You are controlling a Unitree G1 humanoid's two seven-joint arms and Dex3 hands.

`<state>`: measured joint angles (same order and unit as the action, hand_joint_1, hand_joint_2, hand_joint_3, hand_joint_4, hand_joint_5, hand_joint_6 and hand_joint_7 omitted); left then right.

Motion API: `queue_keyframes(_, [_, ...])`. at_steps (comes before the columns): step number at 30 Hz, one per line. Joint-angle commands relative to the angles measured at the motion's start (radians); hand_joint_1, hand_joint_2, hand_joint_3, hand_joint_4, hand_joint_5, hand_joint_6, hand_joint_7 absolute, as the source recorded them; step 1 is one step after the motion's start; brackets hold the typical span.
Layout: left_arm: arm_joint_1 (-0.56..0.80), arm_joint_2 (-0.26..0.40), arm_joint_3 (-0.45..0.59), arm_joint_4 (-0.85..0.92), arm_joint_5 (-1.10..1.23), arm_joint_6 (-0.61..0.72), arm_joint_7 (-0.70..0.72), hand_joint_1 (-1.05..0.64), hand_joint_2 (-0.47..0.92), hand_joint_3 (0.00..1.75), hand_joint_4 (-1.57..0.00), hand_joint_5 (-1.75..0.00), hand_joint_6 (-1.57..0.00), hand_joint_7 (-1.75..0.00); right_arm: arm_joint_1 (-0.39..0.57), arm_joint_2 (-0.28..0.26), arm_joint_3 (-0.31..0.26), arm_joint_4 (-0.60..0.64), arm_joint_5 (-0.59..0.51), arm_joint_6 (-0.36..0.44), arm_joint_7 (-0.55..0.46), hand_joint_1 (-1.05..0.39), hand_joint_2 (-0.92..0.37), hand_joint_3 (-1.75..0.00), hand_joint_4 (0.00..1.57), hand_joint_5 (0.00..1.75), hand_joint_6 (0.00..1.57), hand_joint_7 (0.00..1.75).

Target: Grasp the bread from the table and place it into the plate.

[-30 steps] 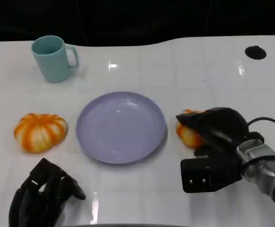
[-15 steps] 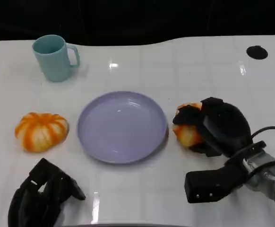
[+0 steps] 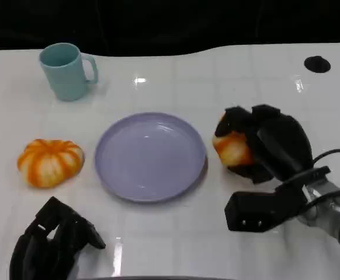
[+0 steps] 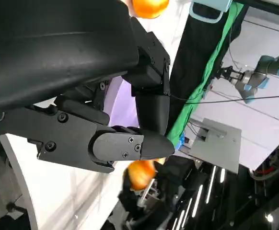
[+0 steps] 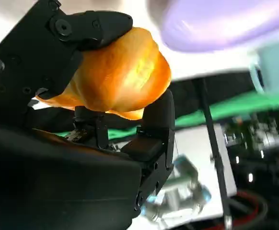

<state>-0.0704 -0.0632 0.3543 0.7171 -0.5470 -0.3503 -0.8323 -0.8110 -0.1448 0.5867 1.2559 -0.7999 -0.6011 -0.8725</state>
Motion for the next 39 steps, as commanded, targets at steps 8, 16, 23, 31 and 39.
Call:
queue_keyframes(8, [0.005, 0.016, -0.006, -0.02, 0.009, -0.001, 0.018, -0.61, 0.92, 0.29, -0.64, -1.75, -0.45, -1.65, -0.08, 0.065, -0.052, -0.095, 0.089, -0.062, 0.235, -0.04, -0.4, -1.13, 0.88, 1.75, 0.81, 1.58])
queue_keyframes(16, [0.017, 0.015, -0.011, -0.035, 0.012, 0.001, 0.026, -0.61, 0.92, 0.28, -0.64, -1.75, -0.45, -1.64, -0.116, 0.101, -0.05, -0.094, 0.111, -0.106, 0.386, 0.06, -0.34, -1.19, 0.89, 1.75, 0.8, 1.6])
queue_keyframes(23, [0.022, 0.016, -0.016, -0.036, 0.008, 0.009, 0.018, -0.61, 0.92, 0.27, -0.63, -1.75, -0.44, -1.63, -0.157, 0.171, -0.032, -0.055, 0.095, -0.068, 0.405, 0.02, -0.35, -1.16, 0.89, 1.75, 0.75, 1.7])
queue_keyframes(31, [0.029, 0.013, -0.02, -0.05, 0.009, 0.018, 0.021, -0.59, 0.92, 0.28, -0.63, -1.75, -0.47, -1.59, -0.193, 0.252, -0.018, -0.013, 0.069, 0.01, 0.385, 0.04, -0.47, -0.91, 0.88, 1.75, 0.71, 1.71])
queue_keyframes(39, [0.036, 0.011, -0.024, -0.067, 0.005, 0.042, 0.024, -0.6, 0.92, 0.28, -0.64, -1.75, -0.48, -1.57, -0.202, 0.306, 0.017, 0.018, 0.024, 0.106, 0.313, 0.1, -0.52, -0.8, 0.87, 1.75, 0.68, 1.74])
